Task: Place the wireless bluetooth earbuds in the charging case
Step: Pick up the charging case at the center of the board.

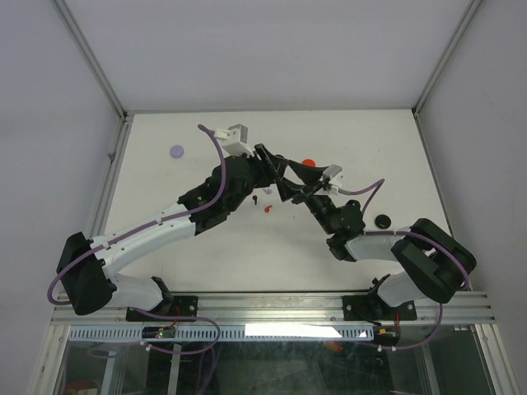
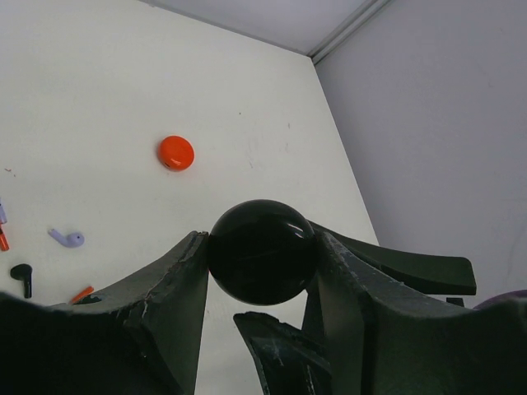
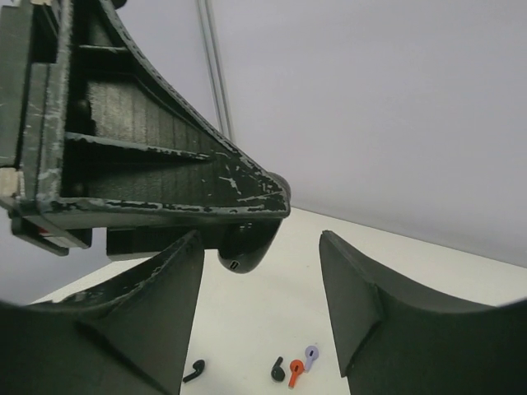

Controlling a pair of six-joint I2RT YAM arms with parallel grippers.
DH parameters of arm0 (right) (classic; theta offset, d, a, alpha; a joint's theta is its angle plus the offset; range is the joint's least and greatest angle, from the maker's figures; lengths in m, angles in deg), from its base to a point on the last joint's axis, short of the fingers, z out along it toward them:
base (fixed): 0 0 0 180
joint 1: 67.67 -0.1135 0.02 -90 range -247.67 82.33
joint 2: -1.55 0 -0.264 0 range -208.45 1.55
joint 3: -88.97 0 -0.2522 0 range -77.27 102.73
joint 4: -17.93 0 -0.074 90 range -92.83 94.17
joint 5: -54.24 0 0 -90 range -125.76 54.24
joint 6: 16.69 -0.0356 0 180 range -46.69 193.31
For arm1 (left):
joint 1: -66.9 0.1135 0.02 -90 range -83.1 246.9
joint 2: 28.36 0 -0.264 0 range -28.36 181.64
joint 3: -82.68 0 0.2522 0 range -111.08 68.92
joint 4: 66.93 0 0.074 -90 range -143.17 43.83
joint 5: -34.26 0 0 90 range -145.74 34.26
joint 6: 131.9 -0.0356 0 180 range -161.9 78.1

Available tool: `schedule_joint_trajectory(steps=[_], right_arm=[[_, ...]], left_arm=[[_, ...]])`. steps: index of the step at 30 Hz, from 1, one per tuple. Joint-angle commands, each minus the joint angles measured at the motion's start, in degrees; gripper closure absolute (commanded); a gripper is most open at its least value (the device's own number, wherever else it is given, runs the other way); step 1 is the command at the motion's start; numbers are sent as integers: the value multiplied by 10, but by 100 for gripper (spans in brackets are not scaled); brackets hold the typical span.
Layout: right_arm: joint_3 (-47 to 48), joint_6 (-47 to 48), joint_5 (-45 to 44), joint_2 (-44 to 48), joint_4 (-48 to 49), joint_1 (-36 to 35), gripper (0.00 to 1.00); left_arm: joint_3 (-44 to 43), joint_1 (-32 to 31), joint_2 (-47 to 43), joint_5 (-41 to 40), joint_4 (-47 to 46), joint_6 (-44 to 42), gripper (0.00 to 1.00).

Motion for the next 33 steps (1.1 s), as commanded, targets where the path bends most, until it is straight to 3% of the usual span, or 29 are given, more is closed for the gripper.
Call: schedule_joint_trajectory(steps=[1,11,13,21,28,33], right_arm=[[20,5,-40,-2,72,-3,40],[22,-15,-47,0,72,-3,56],[22,-17,-46,2,72,-3,64],[7,-34,-32,21,72,-2,99],[-6,-58,5,43,70,1,100],[-8,-99,57,61,57,9,100]], left_arm=[[4,-11,-25,-1,-45,8,69],[11,-18,-19,-3,-48,3,70],[13,-19,-19,-4,-47,-2,68],[18,-17,-53,1,-51,-79,44],[66,-8,-110,95,-113,-161,21],[109,64,-157,256,-157,-169,19]])
